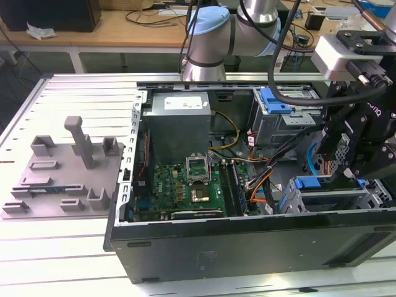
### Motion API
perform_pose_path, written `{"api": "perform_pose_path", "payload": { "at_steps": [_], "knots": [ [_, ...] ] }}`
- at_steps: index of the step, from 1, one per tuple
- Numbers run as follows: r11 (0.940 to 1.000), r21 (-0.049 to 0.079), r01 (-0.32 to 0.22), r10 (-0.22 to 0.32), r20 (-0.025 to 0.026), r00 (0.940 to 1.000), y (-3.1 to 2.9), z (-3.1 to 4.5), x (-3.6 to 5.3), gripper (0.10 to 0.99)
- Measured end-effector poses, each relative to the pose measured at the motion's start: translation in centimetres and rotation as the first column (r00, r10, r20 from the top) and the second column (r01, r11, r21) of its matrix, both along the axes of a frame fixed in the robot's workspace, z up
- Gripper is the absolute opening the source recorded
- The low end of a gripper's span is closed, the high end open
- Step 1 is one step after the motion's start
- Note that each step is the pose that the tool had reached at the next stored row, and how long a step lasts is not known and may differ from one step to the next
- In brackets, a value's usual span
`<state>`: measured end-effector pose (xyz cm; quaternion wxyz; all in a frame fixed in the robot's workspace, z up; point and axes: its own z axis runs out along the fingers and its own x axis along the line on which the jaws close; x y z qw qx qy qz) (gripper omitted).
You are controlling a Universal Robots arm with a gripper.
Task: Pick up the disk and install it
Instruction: 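Insert the disk into the insertion slot, then insert the first disk wire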
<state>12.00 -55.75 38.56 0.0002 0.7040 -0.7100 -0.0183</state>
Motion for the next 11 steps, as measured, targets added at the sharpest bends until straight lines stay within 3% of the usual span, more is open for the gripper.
{"api": "perform_pose_path", "payload": {
  "at_steps": [11],
  "knots": [
    [1.0000,0.000,0.000,0.000,0.0000,1.0000,0.00,0.00,0.00,0.561]
  ]
}}
